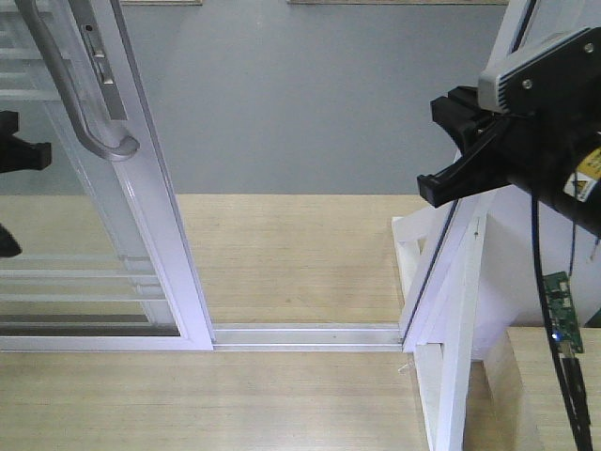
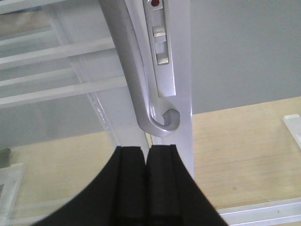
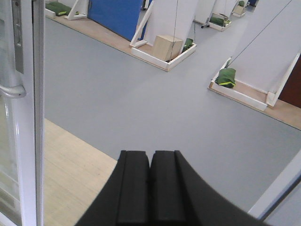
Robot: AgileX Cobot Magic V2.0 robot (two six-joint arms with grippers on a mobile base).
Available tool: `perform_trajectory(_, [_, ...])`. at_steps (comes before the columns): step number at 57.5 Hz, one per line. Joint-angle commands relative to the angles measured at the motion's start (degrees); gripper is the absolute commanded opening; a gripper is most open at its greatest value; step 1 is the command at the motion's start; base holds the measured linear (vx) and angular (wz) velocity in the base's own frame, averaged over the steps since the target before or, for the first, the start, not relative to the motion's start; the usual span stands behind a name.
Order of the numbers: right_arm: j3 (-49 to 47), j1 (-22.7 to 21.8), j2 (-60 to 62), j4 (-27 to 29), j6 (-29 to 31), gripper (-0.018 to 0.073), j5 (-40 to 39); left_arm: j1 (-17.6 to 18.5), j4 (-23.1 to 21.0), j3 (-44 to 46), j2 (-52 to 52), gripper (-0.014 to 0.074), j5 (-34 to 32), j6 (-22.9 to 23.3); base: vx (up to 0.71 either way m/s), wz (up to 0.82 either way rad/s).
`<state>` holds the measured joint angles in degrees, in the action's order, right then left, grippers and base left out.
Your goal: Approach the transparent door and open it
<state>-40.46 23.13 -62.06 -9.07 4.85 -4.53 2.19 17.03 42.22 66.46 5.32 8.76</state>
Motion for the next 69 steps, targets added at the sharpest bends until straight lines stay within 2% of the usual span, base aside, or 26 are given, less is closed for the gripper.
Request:
perform_trajectory(1, [-1.6, -0.1, 5.5, -0.1, -0.1, -0.0008, 0.8, 0.2, 0.0, -2.8, -7.9, -0.0003, -4.4, 0.1, 0.00, 0.00])
perform_trajectory(10, [-1.1, -0.1, 14.7, -0.1, -0.1, -0.0005, 10.1, 0.2, -0.1, -9.8, -18.7, -0.0003, -3.8, 0.1, 0.00, 0.00])
perform_trajectory(21, [7.6, -0.1, 29.6, 1.4, -0.1, -0.0004, 11.3, 1.9, -0.2, -17.0, -32.8, -0.0003, 2.3, 0.2, 0.00, 0.00])
perform_trajectory(24, [9.9, -0.1, 33.0, 1.7, -0.4, -0.0004, 12.1, 2.7, -1.4, -18.1, -35.6, -0.0003, 4.7, 0.2, 0.00, 0.00])
perform_trajectory(29, [13.7, -0.1, 39.0, 1.7, -0.4, -0.0003, 14.0, 4.3, -6.2, -19.6, -40.6, -0.0003, 9.2, -0.3, 0.00, 0.00])
perform_trajectory(35, [17.2, -0.2, 44.8, 1.6, -0.4, -0.0003, 16.0, 5.9, -13.3, -21.1, -46.2, -0.0003, 12.2, -4.2, 0.00, 0.00])
perform_trajectory(40, [19.3, -0.2, 48.2, 1.4, -0.4, -0.0003, 16.4, 6.0, -20.0, -22.0, -49.6, -0.0003, 13.6, -7.1, 0.00, 0.00])
perform_trajectory(46, [20.3, -0.2, 50.5, 1.4, -0.4, -0.0003, 17.2, 6.0, -24.6, -22.5, -52.8, -0.0003, 15.2, -9.8, 0.00, 0.00])
perform_trajectory(69, [20.3, -0.2, 50.7, 1.6, -0.4, -0.0001, 19.4, 6.0, -25.2, -22.5, -54.1, -0.0003, 19.1, -10.2, 0.00, 0.00])
